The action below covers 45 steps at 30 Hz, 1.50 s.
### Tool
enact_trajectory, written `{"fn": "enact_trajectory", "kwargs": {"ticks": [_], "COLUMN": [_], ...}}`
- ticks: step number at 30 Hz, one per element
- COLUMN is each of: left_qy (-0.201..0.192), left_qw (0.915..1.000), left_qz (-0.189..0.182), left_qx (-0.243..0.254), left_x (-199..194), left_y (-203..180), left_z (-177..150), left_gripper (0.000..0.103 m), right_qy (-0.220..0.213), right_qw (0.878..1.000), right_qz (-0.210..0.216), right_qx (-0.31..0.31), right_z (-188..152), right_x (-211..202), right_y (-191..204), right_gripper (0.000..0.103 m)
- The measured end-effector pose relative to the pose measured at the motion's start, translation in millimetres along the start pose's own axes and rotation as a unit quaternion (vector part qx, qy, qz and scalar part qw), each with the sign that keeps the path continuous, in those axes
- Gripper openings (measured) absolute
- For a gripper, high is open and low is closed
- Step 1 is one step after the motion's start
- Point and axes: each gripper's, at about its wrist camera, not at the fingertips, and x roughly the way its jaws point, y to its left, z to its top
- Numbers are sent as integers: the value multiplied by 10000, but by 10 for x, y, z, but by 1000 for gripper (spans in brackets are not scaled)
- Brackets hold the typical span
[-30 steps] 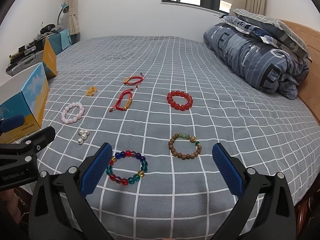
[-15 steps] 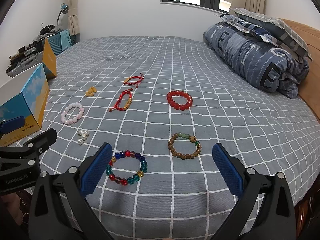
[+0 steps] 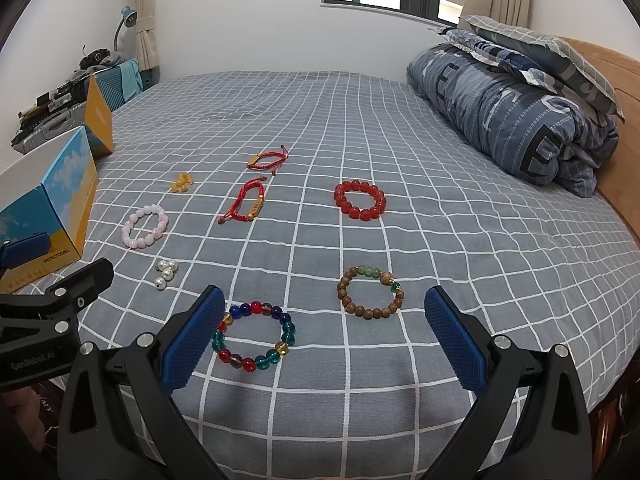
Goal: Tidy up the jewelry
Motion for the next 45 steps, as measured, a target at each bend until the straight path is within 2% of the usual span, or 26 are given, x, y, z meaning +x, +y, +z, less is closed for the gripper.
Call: {"fn": "enact_trajectory", "kwargs": {"ticks": [30, 33, 37, 42, 45], "left_qy": [-88, -180, -327, -276, -242], "left_qw": [9999, 9998, 9992, 9987, 9988], "left_qz": [45, 99, 169, -110, -90], "left_qx": [61, 29, -142, -405, -422], "left_x": [-63, -175, -313, -372, -344], "left_y": [49, 116, 233, 352, 346], "left_z": [23, 146, 371, 681, 847], "left_gripper": [97, 97, 97, 97, 97], "right_qy": [-106, -188, -374, -581, -614], "right_qw": [9999, 9998, 9993, 9982, 9979], "right_qz": [21, 91, -47, -146, -186], "right_qx": [7, 52, 22, 36, -16], "right_z": [23, 95, 280, 539, 733], "right_x": [-60, -164, -324, -485, -485], "right_y": [-13, -52, -83, -120, -132], "right_gripper": [96, 96, 96, 96, 96]}}
